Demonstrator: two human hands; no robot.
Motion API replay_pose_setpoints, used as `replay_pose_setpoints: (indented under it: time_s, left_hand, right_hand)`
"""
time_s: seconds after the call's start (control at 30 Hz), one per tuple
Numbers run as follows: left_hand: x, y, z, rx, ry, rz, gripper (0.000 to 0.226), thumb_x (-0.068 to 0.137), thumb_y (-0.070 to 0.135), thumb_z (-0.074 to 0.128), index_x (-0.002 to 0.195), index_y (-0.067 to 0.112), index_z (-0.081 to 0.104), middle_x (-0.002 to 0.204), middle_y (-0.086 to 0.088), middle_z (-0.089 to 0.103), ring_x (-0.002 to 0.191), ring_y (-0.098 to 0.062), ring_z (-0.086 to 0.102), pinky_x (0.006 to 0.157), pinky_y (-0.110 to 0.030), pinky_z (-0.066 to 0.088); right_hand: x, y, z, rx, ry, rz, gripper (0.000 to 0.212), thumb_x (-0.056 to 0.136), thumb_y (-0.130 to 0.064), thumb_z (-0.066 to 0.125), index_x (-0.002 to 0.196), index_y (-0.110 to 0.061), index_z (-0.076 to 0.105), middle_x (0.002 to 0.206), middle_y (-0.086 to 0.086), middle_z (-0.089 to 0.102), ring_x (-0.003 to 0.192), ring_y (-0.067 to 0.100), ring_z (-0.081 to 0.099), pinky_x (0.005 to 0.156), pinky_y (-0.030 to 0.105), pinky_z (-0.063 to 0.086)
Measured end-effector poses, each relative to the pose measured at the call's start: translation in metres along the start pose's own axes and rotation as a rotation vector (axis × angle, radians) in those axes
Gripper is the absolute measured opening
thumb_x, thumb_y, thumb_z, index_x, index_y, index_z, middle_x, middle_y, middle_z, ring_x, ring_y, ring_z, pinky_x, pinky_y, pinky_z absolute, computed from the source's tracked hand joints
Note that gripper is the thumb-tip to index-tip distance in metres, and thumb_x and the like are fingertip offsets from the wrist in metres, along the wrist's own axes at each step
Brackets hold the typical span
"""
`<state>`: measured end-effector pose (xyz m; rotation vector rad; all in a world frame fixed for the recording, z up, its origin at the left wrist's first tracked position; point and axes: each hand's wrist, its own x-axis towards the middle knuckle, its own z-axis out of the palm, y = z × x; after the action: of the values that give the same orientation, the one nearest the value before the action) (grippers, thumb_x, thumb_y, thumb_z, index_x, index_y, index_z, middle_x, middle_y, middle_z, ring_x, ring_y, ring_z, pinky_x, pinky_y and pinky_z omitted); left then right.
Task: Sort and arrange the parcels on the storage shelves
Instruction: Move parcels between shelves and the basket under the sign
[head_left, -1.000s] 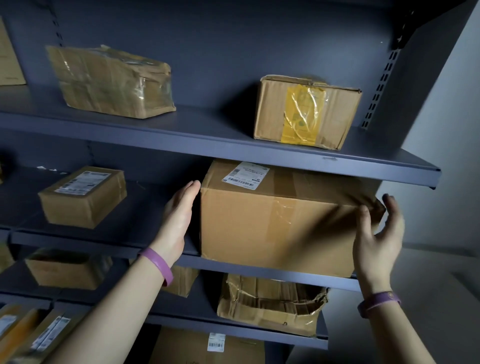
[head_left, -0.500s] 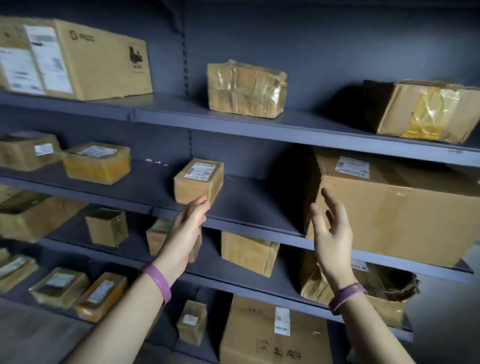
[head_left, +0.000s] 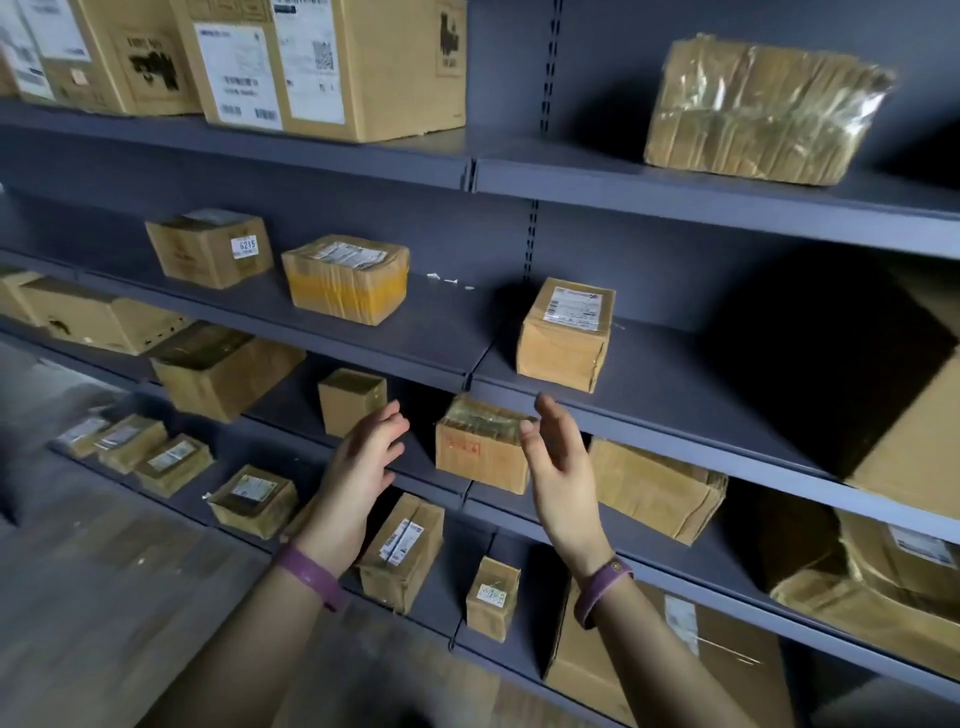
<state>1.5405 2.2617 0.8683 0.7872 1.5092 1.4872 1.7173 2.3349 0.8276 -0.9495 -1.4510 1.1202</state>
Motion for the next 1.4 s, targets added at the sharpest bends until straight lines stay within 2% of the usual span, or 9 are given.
replay_pose_setpoints:
  time_s: [0.2, 0.33, 0.43, 0.5, 0.57, 0.9, 1.1, 1.27, 1.4]
  left_hand:
    - [0.078, -0.003, -0.054, 0.016, 0.043, -0.062, 0.04, 0.099, 0.029, 0.043, 0.139, 0.025, 0.046, 0.134, 0.002, 0.053, 0.116, -0.013, 0.05, 0.103, -0.034, 0.034]
    - [0.135, 0.004, -0.105, 0.02, 0.1, -0.126, 0.022, 0.099, 0.032, 0.044, 0.116, 0.033, 0.057, 0.121, 0.007, 0.06, 0.109, -0.01, 0.055, 0.094, -0.036, 0.044]
    - [0.163, 0.012, -0.147, -0.012, 0.107, -0.141, 0.022, 0.099, 0.035, 0.042, 0.098, 0.037, 0.063, 0.103, 0.018, 0.065, 0.102, -0.004, 0.057, 0.088, -0.032, 0.042]
    - [0.18, 0.016, -0.175, -0.058, 0.146, -0.182, 0.025, 0.1, 0.034, 0.041, 0.117, 0.031, 0.058, 0.115, 0.009, 0.061, 0.111, -0.012, 0.055, 0.104, -0.039, 0.038]
    - [0.196, 0.023, -0.203, -0.139, 0.194, -0.205, 0.035, 0.1, 0.032, 0.042, 0.131, 0.019, 0.051, 0.121, -0.001, 0.059, 0.113, -0.019, 0.055, 0.104, -0.04, 0.04]
    - [0.272, 0.029, -0.405, -0.041, 0.224, -0.09, 0.034, 0.102, 0.032, 0.038, 0.132, 0.025, 0.051, 0.136, -0.002, 0.054, 0.127, -0.02, 0.049, 0.105, -0.044, 0.04]
    - [0.31, 0.042, -0.542, -0.081, 0.213, -0.111, 0.036, 0.1, 0.022, 0.041, 0.132, 0.014, 0.054, 0.132, -0.005, 0.058, 0.123, -0.018, 0.054, 0.084, -0.026, 0.046]
    - [0.345, 0.058, -0.637, -0.034, 0.215, -0.106, 0.039, 0.103, 0.023, 0.034, 0.139, 0.016, 0.046, 0.137, -0.004, 0.054, 0.125, -0.021, 0.051, 0.096, -0.034, 0.042]
    - [0.38, 0.066, -0.702, -0.027, 0.228, -0.104, 0.036, 0.102, 0.029, 0.035, 0.133, 0.019, 0.052, 0.133, -0.002, 0.057, 0.12, -0.019, 0.054, 0.091, -0.032, 0.045]
  right_hand:
    - [0.051, 0.041, 0.112, 0.052, -0.112, 0.095, 0.044, 0.098, -0.032, 0.053, 0.141, -0.025, 0.046, 0.139, -0.014, 0.051, 0.129, 0.001, 0.047, 0.109, 0.023, 0.037]
    - [0.094, 0.062, 0.193, 0.063, -0.222, 0.141, 0.046, 0.098, -0.035, 0.052, 0.143, -0.027, 0.043, 0.137, -0.022, 0.048, 0.115, -0.02, 0.048, 0.091, 0.001, 0.039]
    - [0.12, 0.069, 0.253, 0.1, -0.26, 0.188, 0.043, 0.099, -0.031, 0.053, 0.141, -0.024, 0.045, 0.138, -0.014, 0.05, 0.116, -0.016, 0.051, 0.093, 0.006, 0.042]
    - [0.129, 0.072, 0.29, 0.123, -0.25, 0.229, 0.038, 0.099, -0.027, 0.053, 0.136, -0.021, 0.049, 0.138, -0.005, 0.053, 0.124, 0.002, 0.052, 0.105, 0.02, 0.042]
    - [0.136, 0.075, 0.325, 0.143, -0.222, 0.27, 0.038, 0.099, -0.025, 0.053, 0.136, -0.018, 0.052, 0.137, 0.001, 0.055, 0.128, 0.014, 0.052, 0.11, 0.032, 0.04]
    - [0.16, 0.083, 0.529, 0.157, -0.25, 0.263, 0.027, 0.1, -0.027, 0.049, 0.125, -0.035, 0.055, 0.12, -0.023, 0.061, 0.107, -0.008, 0.06, 0.085, 0.012, 0.051]
    - [0.15, 0.075, 0.662, 0.172, -0.205, 0.341, 0.028, 0.095, -0.041, 0.053, 0.123, -0.045, 0.054, 0.131, -0.019, 0.056, 0.122, 0.001, 0.052, 0.109, 0.036, 0.041]
    - [0.158, 0.066, 0.761, 0.191, -0.211, 0.372, 0.058, 0.083, -0.05, 0.056, 0.138, -0.033, 0.049, 0.137, -0.015, 0.053, 0.124, 0.001, 0.051, 0.112, 0.038, 0.04]
    - [0.176, 0.072, 0.839, 0.161, -0.23, 0.363, 0.042, 0.089, -0.044, 0.054, 0.131, -0.039, 0.049, 0.127, -0.023, 0.053, 0.12, -0.003, 0.051, 0.105, 0.027, 0.044]
